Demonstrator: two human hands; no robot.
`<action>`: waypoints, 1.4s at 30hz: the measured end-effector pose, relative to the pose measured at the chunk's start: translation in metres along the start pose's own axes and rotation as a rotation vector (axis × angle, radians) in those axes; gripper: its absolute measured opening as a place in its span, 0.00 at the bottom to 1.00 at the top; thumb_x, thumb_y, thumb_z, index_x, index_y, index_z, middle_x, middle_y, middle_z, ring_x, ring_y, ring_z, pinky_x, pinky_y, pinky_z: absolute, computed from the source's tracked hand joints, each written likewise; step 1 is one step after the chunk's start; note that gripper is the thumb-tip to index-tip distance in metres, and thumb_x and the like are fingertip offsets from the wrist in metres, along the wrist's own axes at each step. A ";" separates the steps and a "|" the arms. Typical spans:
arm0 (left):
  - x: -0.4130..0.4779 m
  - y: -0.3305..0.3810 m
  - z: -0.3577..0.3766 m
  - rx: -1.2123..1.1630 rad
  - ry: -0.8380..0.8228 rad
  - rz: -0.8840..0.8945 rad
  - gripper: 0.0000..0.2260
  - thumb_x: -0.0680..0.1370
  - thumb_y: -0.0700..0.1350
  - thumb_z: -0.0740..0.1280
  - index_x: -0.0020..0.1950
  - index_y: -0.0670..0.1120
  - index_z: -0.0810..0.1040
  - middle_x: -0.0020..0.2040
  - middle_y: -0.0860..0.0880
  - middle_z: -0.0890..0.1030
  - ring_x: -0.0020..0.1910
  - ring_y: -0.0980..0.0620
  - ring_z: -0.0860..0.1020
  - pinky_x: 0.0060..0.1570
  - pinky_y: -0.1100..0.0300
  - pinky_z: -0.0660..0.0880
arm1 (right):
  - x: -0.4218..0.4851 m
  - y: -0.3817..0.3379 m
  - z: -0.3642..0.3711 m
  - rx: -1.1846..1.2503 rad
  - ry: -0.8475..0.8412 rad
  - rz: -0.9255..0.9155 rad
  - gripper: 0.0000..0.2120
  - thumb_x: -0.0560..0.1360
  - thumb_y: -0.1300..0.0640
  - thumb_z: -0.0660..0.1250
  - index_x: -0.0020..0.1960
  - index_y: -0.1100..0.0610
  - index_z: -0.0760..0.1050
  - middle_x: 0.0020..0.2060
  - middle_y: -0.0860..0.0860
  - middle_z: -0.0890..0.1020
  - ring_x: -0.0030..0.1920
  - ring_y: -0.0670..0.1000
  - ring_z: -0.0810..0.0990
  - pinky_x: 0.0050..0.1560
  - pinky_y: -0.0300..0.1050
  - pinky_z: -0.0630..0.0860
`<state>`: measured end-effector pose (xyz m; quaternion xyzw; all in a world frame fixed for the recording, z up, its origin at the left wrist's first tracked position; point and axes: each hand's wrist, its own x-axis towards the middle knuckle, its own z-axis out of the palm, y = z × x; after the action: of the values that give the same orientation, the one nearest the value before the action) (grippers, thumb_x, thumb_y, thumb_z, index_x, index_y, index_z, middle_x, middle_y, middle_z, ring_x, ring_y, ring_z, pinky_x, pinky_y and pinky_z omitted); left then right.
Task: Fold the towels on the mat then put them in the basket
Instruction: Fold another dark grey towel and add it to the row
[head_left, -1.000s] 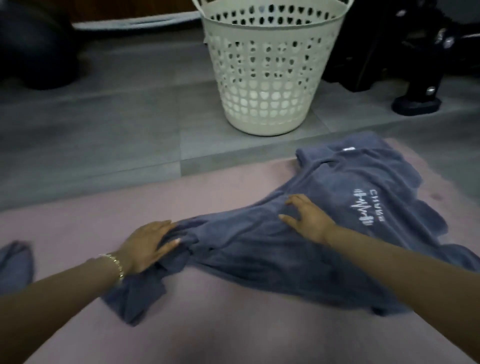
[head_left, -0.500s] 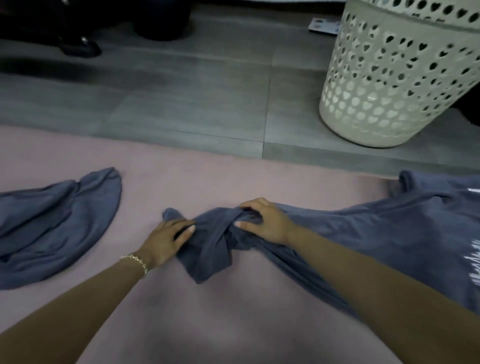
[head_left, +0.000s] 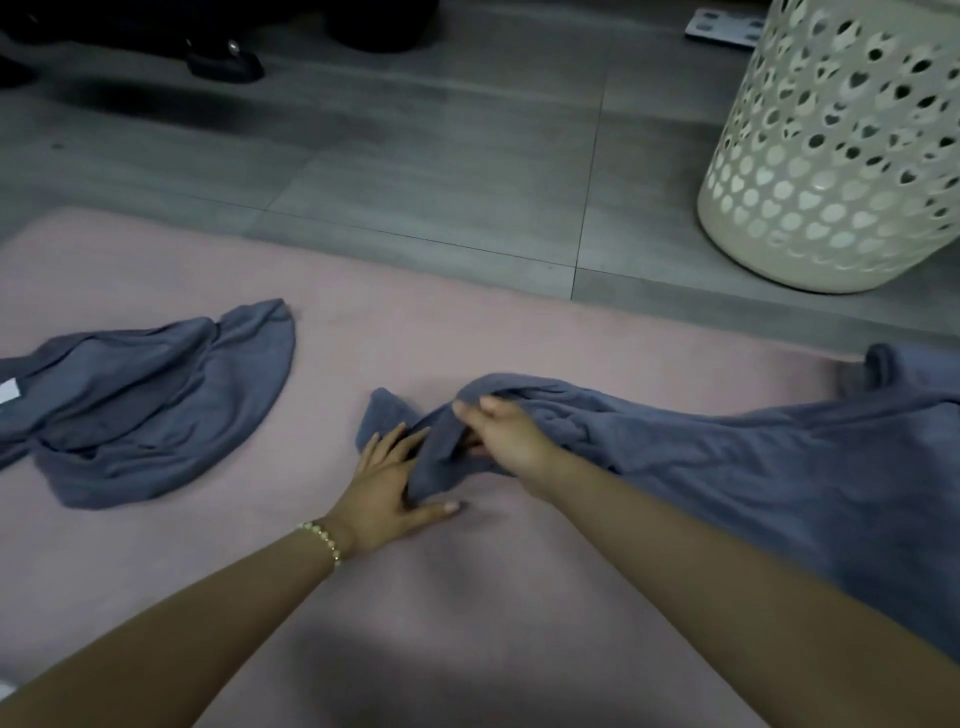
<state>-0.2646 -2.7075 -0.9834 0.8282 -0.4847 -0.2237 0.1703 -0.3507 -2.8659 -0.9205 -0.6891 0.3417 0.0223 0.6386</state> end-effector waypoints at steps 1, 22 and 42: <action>0.003 0.011 -0.009 -0.191 0.068 -0.032 0.34 0.69 0.73 0.57 0.69 0.56 0.69 0.71 0.56 0.64 0.71 0.57 0.57 0.73 0.52 0.55 | 0.002 -0.015 -0.002 0.054 0.013 -0.051 0.09 0.80 0.55 0.60 0.50 0.61 0.73 0.51 0.63 0.80 0.52 0.58 0.79 0.54 0.49 0.76; -0.008 -0.076 -0.039 -0.656 0.294 -0.742 0.10 0.75 0.48 0.70 0.50 0.45 0.74 0.41 0.48 0.75 0.45 0.49 0.73 0.48 0.60 0.68 | 0.004 0.041 -0.037 -0.450 -0.040 -0.215 0.08 0.70 0.56 0.75 0.45 0.59 0.81 0.39 0.48 0.80 0.33 0.39 0.75 0.41 0.29 0.72; -0.001 -0.087 -0.041 -1.326 0.352 -0.676 0.07 0.79 0.45 0.65 0.48 0.41 0.77 0.44 0.45 0.81 0.42 0.50 0.80 0.35 0.65 0.80 | 0.006 0.084 0.042 -0.879 0.245 -0.329 0.15 0.69 0.49 0.74 0.51 0.55 0.79 0.52 0.51 0.73 0.55 0.52 0.70 0.52 0.42 0.59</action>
<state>-0.1799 -2.6625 -0.9922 0.6793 0.0652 -0.3724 0.6290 -0.3706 -2.8265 -1.0037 -0.9362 0.2591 -0.0183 0.2369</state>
